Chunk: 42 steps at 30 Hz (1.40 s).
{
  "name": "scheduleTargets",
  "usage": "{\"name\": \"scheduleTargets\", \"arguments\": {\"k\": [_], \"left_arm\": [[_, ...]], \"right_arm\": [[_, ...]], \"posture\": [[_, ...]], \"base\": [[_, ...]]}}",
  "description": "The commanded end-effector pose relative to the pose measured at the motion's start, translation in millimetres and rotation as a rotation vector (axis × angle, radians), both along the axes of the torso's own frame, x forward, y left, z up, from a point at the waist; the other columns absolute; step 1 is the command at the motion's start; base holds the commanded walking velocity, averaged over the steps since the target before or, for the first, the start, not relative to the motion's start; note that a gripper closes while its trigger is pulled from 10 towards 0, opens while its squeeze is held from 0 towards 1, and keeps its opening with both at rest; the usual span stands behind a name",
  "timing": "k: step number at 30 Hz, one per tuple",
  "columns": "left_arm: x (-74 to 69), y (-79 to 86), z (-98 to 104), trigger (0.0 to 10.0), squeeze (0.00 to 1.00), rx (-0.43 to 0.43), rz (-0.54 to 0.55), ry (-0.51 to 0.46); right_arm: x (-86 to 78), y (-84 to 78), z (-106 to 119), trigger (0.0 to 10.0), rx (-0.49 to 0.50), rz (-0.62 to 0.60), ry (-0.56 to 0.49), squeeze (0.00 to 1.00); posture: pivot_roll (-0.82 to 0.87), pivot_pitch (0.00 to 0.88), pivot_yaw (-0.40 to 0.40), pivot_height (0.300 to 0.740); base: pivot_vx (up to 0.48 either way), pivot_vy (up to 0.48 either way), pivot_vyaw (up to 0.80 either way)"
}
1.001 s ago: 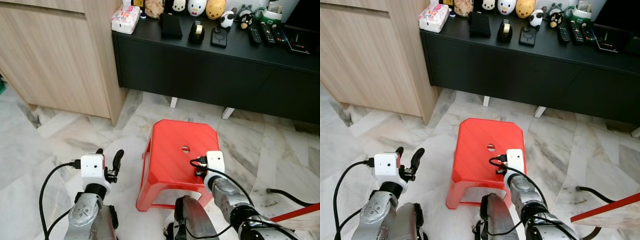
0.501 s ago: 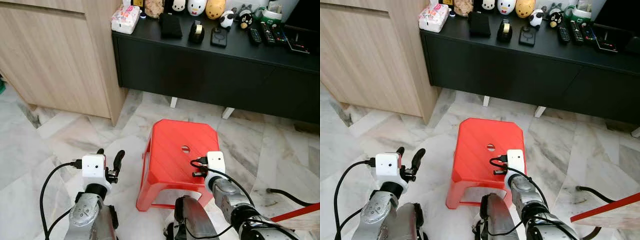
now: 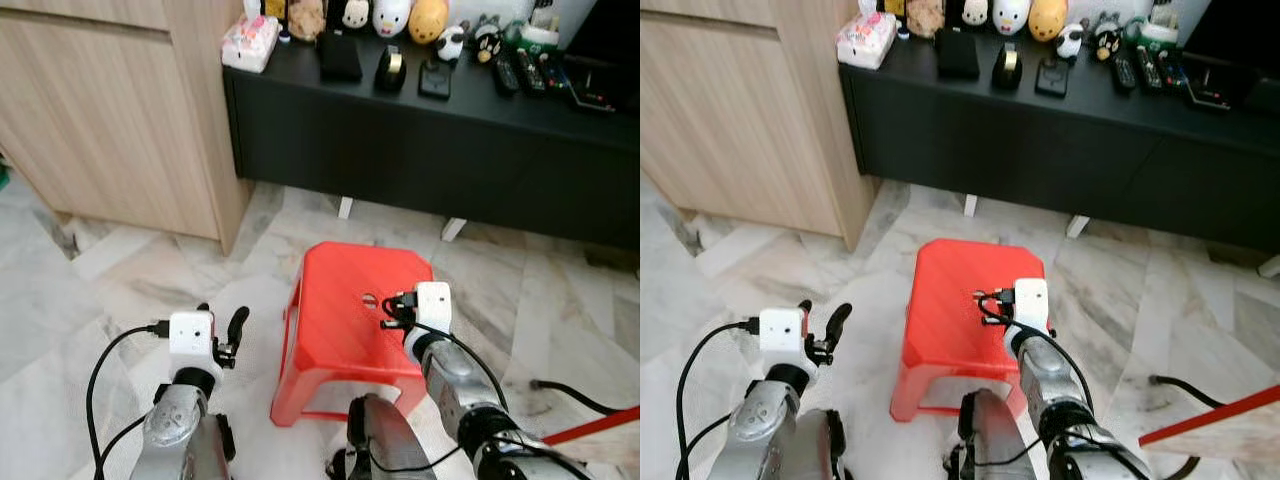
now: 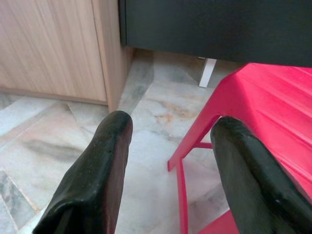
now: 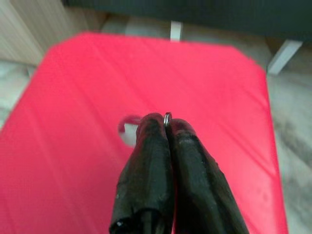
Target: Hang keys on a hook
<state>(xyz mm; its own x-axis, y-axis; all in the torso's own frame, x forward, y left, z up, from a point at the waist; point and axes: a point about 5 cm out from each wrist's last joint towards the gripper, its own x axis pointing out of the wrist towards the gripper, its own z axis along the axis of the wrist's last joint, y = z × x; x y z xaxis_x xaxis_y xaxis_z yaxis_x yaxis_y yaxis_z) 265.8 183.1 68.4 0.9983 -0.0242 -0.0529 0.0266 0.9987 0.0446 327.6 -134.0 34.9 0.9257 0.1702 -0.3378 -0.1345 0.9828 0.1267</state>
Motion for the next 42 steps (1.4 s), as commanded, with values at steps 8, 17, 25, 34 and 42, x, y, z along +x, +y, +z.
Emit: {"name": "scheduleTargets", "arguments": {"k": [8, 17, 25, 34, 42], "left_arm": [[-2.3, 11.9, -21, 10.0, 0.0, 0.022, 0.046, 0.053], [-8.1, 18.7, -36, 10.0, 0.0, 0.02, 0.067, 0.082], [-3.8, 19.1, -35, 10.0, 0.0, 0.024, 0.063, 0.077], [2.6, 16.7, -32, 10.0, 0.0, 0.025, 0.052, 0.065], [4.1, 17.4, -32, 10.0, 0.0, 0.029, 0.049, 0.055]], "right_arm": [[-10.2, -23.5, 5, 10.0, 0.015, -0.049, -0.138, 0.0], [-12.5, -30.2, 4, 10.0, 0.013, -0.091, -0.138, 0.0], [-1.8, -29.4, 16, 10.0, 0.021, -0.109, -0.165, 0.0], [-2.2, -30.8, 15, 10.0, 0.021, -0.117, -0.162, 0.0], [-2.8, -30.3, 13, 10.0, 0.018, -0.12, -0.151, 0.0]], "posture": [[0.04, 0.019, -0.132, 0.607], [0.05, 0.0, -0.132, 0.607], [0.05, 0.0, -0.125, 0.607], [0.05, 0.0, -0.126, 0.607], [0.06, 0.0, -0.129, 0.607]], "base": [[0.0, 0.0, 0.0], [0.0, 0.0, 0.0], [-0.066, 0.0, 0.0], [-0.307, 0.0, 0.0], [-0.32, 0.0, 0.0]]}}
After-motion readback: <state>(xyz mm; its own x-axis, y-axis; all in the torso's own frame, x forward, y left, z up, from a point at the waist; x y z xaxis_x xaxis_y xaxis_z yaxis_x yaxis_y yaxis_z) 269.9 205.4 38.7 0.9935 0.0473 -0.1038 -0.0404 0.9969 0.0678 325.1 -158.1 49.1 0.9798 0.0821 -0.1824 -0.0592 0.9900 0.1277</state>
